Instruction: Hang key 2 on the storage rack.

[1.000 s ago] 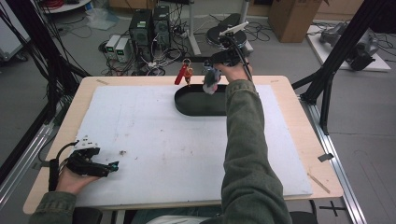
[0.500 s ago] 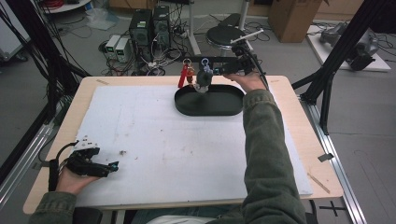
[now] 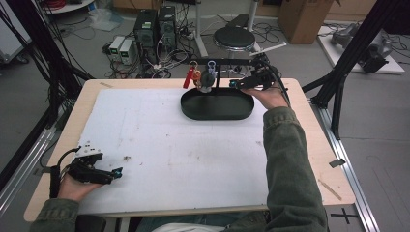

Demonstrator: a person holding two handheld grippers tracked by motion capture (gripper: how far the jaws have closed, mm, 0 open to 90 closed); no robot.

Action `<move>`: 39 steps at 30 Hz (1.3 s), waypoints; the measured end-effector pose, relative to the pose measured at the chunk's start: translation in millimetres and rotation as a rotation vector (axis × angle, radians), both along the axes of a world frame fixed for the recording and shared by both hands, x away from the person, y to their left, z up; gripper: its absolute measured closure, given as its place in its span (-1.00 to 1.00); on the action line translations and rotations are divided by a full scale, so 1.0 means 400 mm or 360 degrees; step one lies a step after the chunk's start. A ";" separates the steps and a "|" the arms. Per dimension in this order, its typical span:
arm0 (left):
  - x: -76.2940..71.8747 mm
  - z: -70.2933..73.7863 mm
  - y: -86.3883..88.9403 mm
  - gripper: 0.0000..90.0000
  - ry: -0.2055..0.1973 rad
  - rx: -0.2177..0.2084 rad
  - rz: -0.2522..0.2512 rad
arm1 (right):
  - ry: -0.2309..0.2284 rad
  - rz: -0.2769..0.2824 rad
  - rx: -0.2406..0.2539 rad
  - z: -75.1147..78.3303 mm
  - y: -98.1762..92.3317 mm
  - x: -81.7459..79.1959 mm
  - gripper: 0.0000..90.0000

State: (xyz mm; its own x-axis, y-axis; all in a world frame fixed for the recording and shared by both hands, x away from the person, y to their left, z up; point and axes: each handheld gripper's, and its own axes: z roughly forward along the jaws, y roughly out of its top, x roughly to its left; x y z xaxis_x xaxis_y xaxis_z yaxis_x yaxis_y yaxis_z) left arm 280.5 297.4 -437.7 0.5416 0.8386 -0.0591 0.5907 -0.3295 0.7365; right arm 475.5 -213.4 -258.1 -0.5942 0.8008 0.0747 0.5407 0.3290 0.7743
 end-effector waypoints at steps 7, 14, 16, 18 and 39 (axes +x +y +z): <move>-0.001 0.001 0.000 -0.96 -0.0011 -0.0005 0.0010 | -0.0005 0.0031 0.0011 -0.038 -0.011 -0.023 -0.99; 0.000 0.000 0.001 -0.96 -0.0006 -0.0004 0.0008 | -0.0016 0.0051 0.0017 -0.042 -0.017 -0.056 -0.99; -0.001 0.000 0.000 -0.96 -0.0001 -0.0006 0.0002 | -0.0005 0.0049 0.0025 -0.043 -0.015 -0.066 -0.99; -0.001 0.001 0.001 -0.96 0.0002 0.0006 -0.0009 | -0.0009 0.0056 -0.0004 -0.048 -0.014 -0.072 -0.99; 0.001 0.000 0.003 -0.96 0.0002 0.0007 0.0005 | -0.0074 0.0034 -0.0001 -0.115 -0.058 -0.166 -0.99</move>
State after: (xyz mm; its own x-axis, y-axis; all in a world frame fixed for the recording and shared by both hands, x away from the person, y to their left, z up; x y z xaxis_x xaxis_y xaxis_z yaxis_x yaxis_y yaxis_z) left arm 280.8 298.4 -437.8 0.5390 0.8405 -0.0561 0.5925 -0.3310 0.7344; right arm 409.1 -236.7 -304.2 -0.6142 0.7878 0.0463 0.4970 0.3405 0.7982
